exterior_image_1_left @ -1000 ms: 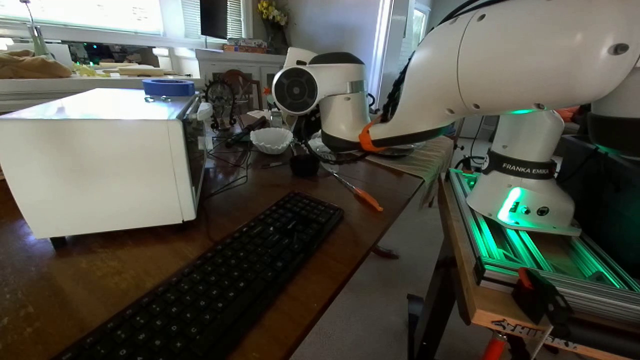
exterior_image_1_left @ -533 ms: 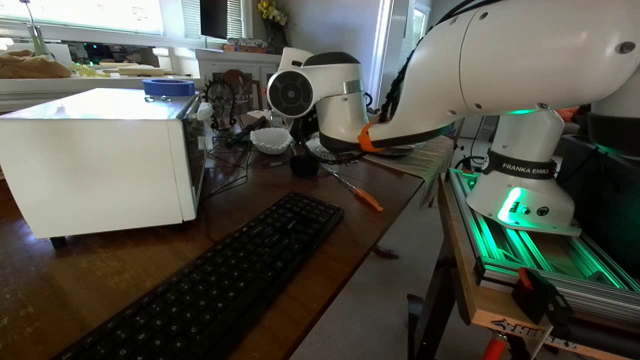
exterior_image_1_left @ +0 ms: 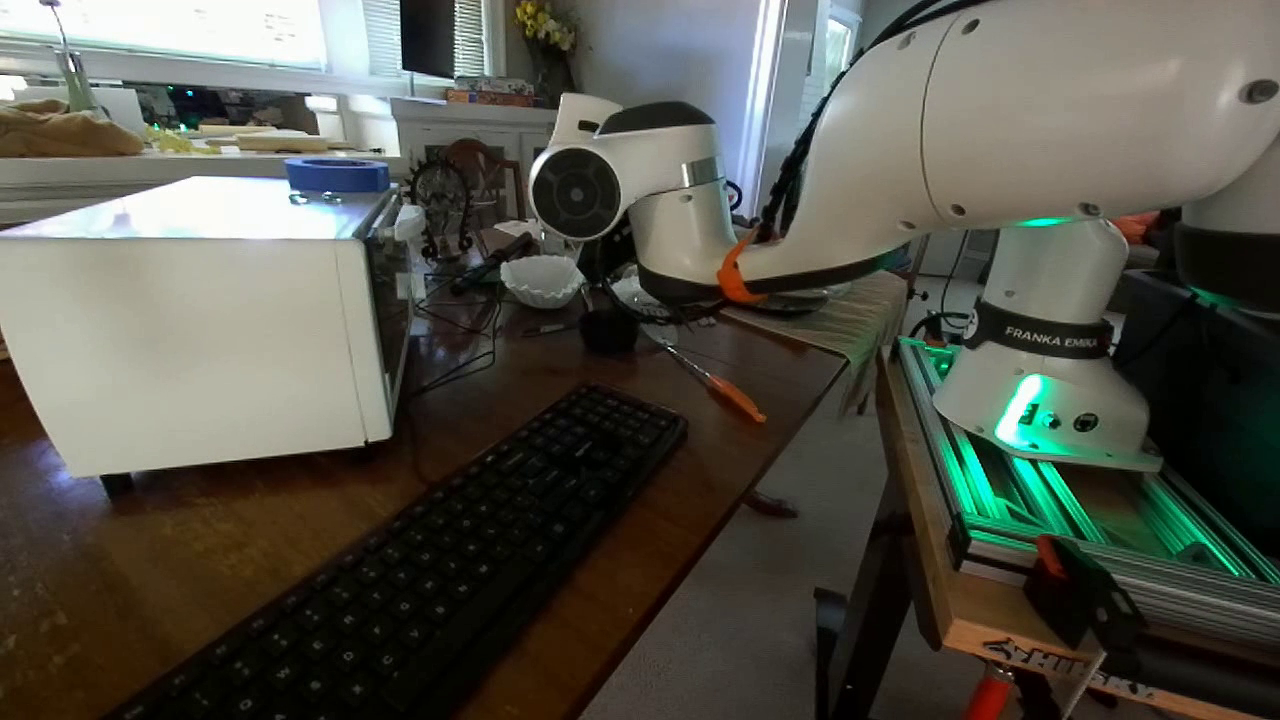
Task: Use the silver spoon to remove some contents from the black tray and place them in the black bowl.
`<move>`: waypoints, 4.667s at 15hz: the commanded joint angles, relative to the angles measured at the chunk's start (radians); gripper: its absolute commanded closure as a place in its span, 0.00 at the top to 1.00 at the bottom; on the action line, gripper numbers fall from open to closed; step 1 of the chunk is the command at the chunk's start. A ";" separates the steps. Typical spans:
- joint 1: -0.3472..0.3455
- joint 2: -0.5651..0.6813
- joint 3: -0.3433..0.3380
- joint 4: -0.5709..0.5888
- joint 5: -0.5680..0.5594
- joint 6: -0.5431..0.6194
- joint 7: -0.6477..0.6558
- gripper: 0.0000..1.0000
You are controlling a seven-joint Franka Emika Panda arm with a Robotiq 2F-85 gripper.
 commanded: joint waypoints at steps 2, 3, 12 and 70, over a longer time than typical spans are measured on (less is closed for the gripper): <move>0.008 0.000 0.001 0.003 -0.024 -0.031 0.023 0.02; 0.011 0.000 0.001 0.002 -0.042 -0.027 0.038 0.02; -0.041 -0.133 -0.035 -0.118 0.257 0.173 0.020 0.02; 0.175 -0.861 -0.362 -0.404 0.695 -0.091 -0.925 0.02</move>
